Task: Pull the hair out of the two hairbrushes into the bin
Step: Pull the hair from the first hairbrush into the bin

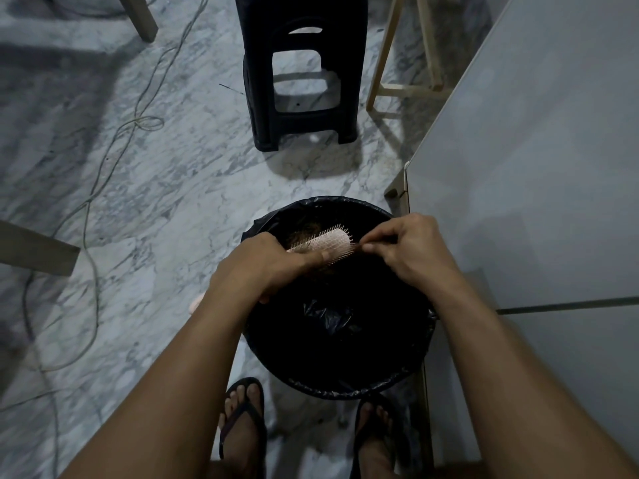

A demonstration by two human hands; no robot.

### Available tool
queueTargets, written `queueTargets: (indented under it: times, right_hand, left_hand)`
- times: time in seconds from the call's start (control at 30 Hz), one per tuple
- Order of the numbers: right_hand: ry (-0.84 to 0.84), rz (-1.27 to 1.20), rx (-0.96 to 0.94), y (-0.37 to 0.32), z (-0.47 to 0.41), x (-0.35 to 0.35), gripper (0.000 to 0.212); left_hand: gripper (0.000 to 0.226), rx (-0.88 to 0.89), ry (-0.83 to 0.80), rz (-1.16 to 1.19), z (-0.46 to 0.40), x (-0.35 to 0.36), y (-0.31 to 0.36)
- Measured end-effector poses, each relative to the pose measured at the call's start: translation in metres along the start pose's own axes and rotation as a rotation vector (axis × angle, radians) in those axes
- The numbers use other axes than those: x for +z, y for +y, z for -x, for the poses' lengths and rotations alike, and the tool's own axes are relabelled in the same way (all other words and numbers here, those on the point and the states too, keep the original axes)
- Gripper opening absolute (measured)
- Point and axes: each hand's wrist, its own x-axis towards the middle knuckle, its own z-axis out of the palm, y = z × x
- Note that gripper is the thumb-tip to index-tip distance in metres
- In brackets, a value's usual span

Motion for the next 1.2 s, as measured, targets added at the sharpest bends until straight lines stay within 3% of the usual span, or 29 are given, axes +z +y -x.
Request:
queueTargets:
  times: [0.2,0.3,0.37,0.5,0.67,0.73,0.83,1.0,1.1,1.2]
  right_hand:
    - [0.18,0.121,0.195,0.009,-0.005,-0.009,0.013]
    - [0.155,0.218,0.288,0.01,-0.005,-0.007,0.017]
    - [0.044,0.235,0.21,0.009,-0.004,-0.005,0.029]
    - [-0.084,0.023,-0.091,-0.006,0.002,0.006,0.058]
    - [0.092,-0.052,-0.177,-0.008,0.0,0.016,0.019]
    - [0.102,-0.037,-0.154,-0.007,0.0,0.013,0.013]
    - [0.078,0.042,-0.045,-0.002,-0.003,0.006,0.011]
    - [0.23,0.181,0.247,0.023,-0.01,-0.019,0.011]
    - [0.105,0.246,0.294,0.025,-0.009,-0.017,0.011]
    - [-0.113,0.268,0.199,0.014,-0.003,-0.009,0.023]
  left_hand:
    - [0.072,-0.035,0.078,0.014,-0.004,-0.001,-0.001]
    - [0.068,-0.021,0.103,-0.003,-0.004,0.003,0.004]
    - [0.064,-0.009,0.112,-0.015,-0.006,0.005,0.008]
    - [0.061,0.009,0.084,0.029,-0.006,0.009,0.015]
    - [0.069,-0.001,0.019,0.137,-0.003,0.008,0.015]
    - [0.07,-0.003,0.031,0.137,-0.005,0.008,0.011]
    - [0.067,-0.01,0.071,0.118,-0.008,0.004,0.006]
    - [0.071,-0.106,0.226,0.079,-0.017,-0.014,-0.02]
    - [0.075,-0.095,0.204,0.13,-0.016,-0.013,-0.021]
    - [0.068,-0.059,0.162,0.157,-0.013,-0.009,-0.011]
